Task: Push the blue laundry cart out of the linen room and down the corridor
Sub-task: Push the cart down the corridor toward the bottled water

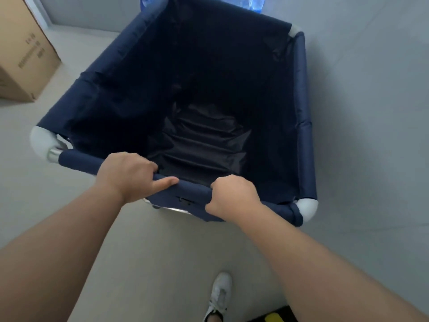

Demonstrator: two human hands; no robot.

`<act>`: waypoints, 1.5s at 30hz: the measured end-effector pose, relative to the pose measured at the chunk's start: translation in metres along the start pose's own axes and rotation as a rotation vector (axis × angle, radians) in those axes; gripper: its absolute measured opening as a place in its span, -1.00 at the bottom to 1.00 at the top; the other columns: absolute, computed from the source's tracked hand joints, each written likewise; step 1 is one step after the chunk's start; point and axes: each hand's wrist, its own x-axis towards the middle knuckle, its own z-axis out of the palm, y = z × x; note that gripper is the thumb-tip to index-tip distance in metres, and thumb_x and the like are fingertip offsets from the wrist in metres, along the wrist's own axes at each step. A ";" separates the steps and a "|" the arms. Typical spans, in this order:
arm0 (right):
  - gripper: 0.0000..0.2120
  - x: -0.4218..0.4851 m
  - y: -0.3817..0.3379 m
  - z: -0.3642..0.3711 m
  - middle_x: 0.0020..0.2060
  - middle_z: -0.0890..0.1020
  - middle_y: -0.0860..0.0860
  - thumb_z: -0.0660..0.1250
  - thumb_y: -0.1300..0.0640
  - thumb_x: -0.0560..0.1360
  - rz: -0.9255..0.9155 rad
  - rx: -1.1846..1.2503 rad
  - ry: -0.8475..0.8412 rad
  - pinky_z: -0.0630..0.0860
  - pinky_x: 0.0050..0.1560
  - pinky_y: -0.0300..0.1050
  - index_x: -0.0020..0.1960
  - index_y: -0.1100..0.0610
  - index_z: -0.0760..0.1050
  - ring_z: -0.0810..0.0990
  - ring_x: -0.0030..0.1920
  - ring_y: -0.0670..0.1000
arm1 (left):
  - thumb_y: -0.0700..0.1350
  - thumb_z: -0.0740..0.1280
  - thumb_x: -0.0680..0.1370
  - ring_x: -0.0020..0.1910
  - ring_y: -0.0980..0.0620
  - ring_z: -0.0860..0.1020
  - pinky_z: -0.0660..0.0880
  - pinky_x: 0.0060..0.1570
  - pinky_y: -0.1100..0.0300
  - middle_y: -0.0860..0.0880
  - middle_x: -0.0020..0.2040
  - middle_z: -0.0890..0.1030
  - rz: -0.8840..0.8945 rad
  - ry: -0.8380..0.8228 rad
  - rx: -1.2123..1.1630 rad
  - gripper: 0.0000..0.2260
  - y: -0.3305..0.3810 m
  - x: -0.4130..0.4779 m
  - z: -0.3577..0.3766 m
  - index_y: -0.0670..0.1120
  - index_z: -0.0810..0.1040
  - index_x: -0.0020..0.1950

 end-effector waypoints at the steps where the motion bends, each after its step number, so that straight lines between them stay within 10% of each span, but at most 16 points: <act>1: -0.91 0.002 0.003 -0.003 -0.33 0.57 -0.04 0.35 0.02 0.37 0.009 -0.010 -0.003 0.34 -0.43 -0.13 -0.21 0.02 0.47 0.53 -0.33 0.02 | 0.57 -0.36 0.38 -0.54 0.10 0.35 0.19 -0.50 0.17 0.10 -0.56 0.39 -0.005 -0.006 -0.012 -0.20 0.003 0.003 -0.001 0.02 0.38 -0.50; 13: -0.95 0.023 0.032 -0.012 -0.32 0.55 -0.06 0.30 0.12 0.40 0.023 -0.026 0.064 0.27 -0.45 -0.15 -0.16 -0.02 0.48 0.49 -0.34 0.00 | 0.66 -0.07 0.28 -0.48 0.04 0.43 0.26 -0.45 0.15 0.13 -0.44 0.47 0.036 -0.057 -0.022 -0.35 0.015 0.028 0.001 0.11 0.40 -0.31; 23: -0.87 0.023 0.072 -0.034 -0.32 0.54 -0.03 0.32 0.15 0.39 -0.074 -0.168 -0.045 0.32 -0.43 -0.12 -0.07 0.04 0.56 0.47 -0.35 0.01 | 0.15 0.17 0.31 -0.50 0.07 0.31 0.24 -0.44 0.15 0.09 -0.47 0.38 -0.049 -0.328 0.022 -0.84 0.057 0.042 -0.016 0.09 0.41 -0.31; 45: -0.89 -0.020 0.241 -0.050 -0.35 0.46 -0.09 0.31 0.14 0.37 -0.008 -0.257 -0.061 0.30 -0.37 -0.12 -0.13 -0.03 0.50 0.48 -0.28 0.06 | 0.12 0.28 0.39 -0.39 -0.02 0.44 0.25 -0.39 0.13 0.08 -0.44 0.38 -0.074 -0.341 -0.134 -0.86 0.230 0.110 -0.035 0.08 0.45 -0.26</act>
